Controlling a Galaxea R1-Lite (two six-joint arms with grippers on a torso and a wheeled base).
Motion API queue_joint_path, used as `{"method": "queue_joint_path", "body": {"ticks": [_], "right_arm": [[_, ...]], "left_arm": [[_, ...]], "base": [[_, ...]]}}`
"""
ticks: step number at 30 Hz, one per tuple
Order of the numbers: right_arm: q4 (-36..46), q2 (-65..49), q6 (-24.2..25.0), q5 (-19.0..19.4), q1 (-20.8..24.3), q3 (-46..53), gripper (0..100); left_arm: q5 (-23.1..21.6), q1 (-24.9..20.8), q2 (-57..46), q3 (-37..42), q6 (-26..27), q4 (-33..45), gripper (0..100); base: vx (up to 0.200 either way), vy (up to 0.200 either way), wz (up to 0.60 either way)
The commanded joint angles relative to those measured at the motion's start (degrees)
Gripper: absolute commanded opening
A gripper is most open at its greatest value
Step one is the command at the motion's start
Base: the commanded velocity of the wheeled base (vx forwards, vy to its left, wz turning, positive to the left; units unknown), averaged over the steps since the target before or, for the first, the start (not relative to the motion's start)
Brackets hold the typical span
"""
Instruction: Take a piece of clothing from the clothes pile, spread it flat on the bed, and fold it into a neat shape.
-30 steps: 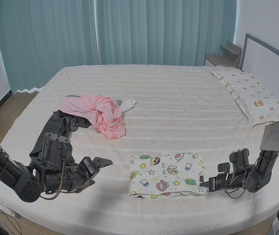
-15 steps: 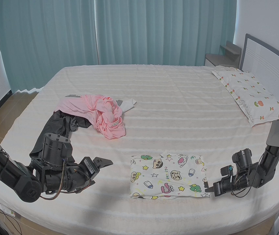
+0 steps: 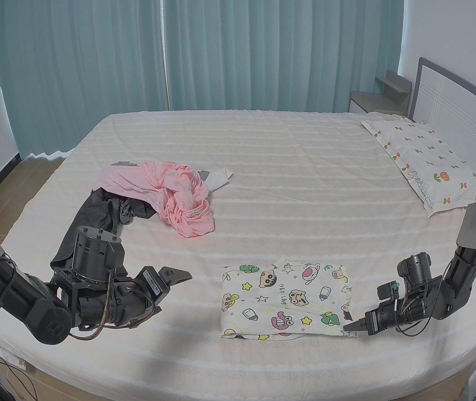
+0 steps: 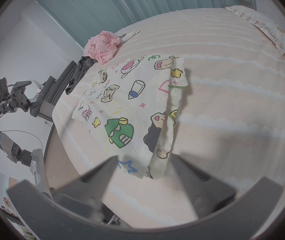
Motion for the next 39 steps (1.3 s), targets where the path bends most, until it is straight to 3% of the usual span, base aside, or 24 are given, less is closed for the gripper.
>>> {"method": "queue_joint_path", "body": {"ticks": [1,6,10,13,16,20,25,35,39], "right_arm": [[-0.4,-0.7,0.0,0.1,-0.4,0.0,100],[-0.6,1.3,1.6,1.0,-0.8,-3.5,100],[-1.8,5.1,3.5,1.1,-0.1,-6.2,100],[-3.9,6.5,7.3,1.5,0.2,-7.6,100],[-7.5,9.1,14.3,1.5,1.6,-10.2,100],[-12.9,10.5,16.6,1.4,2.2,-9.8,100],[-13.7,11.3,16.7,0.6,2.7,-10.2,100],[-13.8,13.0,16.7,-9.5,6.5,-11.6,100],[-13.8,12.9,16.9,-10.0,6.5,-11.6,100]], "left_arm": [[0.8,-0.2,-0.2,-1.2,0.1,0.1,100],[5.1,-1.1,4.6,-6.8,3.7,0.5,100],[8.9,-1.9,15.1,-11.8,11.1,-0.1,100],[12.5,-2.4,23.4,-16.1,16.2,-0.4,100],[13.5,-4.6,30.6,-20.4,18.5,-2.3,100],[13.5,-6.5,35.1,-22.5,20.7,-6.7,100],[13.4,-7.4,38.5,-24.4,21.9,-10.2,100],[12.0,-9.9,40.4,-28.2,24.0,-11.4,100],[11.9,-10.7,41.0,-29.6,23.8,-11.4,100]], "base": [[0.000,0.000,0.00],[0.000,0.000,0.00],[0.000,0.000,0.00],[0.000,0.000,0.00],[0.000,0.000,0.00],[0.000,0.000,0.00],[0.000,0.000,0.00],[0.000,0.000,0.00],[0.000,0.000,0.00]]}}
